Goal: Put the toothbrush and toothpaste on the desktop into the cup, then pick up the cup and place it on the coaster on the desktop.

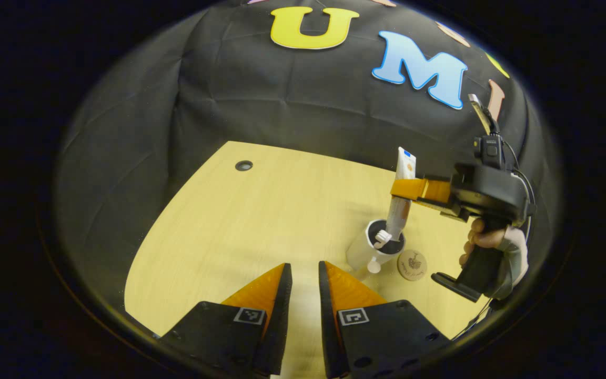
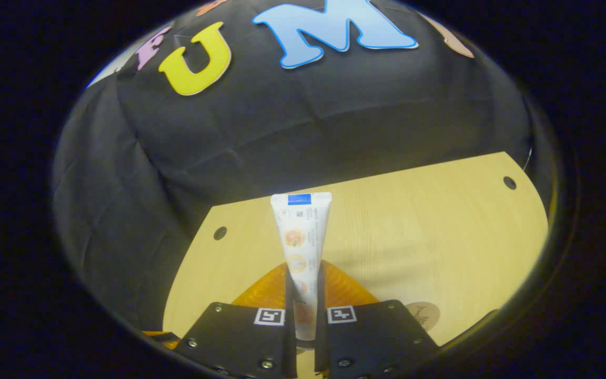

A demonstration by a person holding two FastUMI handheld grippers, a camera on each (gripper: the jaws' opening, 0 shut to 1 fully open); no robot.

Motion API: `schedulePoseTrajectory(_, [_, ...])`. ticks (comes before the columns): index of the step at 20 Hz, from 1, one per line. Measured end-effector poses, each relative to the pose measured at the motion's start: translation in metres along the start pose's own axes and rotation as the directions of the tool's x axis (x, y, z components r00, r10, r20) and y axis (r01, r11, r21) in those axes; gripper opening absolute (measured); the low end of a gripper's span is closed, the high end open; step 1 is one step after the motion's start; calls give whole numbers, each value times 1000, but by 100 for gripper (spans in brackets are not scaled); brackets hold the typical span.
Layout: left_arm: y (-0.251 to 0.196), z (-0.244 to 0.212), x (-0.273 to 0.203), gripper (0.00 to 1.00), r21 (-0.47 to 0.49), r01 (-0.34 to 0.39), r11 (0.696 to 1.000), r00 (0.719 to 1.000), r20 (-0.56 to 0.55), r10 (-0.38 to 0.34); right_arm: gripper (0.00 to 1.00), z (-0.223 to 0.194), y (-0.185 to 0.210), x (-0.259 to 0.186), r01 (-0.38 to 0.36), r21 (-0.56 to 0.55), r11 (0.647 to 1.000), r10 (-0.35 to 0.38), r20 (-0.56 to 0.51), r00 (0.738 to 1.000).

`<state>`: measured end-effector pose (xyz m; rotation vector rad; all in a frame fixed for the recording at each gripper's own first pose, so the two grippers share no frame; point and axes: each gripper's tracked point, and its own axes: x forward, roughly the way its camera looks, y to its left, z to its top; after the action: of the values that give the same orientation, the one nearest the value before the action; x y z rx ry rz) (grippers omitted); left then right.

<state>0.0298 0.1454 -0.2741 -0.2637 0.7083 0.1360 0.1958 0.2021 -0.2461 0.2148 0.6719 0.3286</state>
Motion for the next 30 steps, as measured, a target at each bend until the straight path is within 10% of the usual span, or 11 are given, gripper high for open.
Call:
schedulePoseTrajectory(15, [-15,-10,-3,38,-1,28,1000,1000,2,-28,31,-54,-8,-29,-14,-110,994,10,-35,999])
schedulePoseTrajectory(17, [-23,-12,-1,38,0,44,999,999,-5,-44,54,-51,-5,-34,-22,-107,994,19,-27,999])
schedulePoseTrajectory(26, [-55,-31,8,39,58,156,986,987,-50,-153,55,-16,-4,-81,-39,-42,998,42,77,996])
schedulePoseTrajectory(30, [-69,-39,16,55,126,229,965,971,-100,-217,54,1,-32,-104,-2,2,1000,2,115,993])
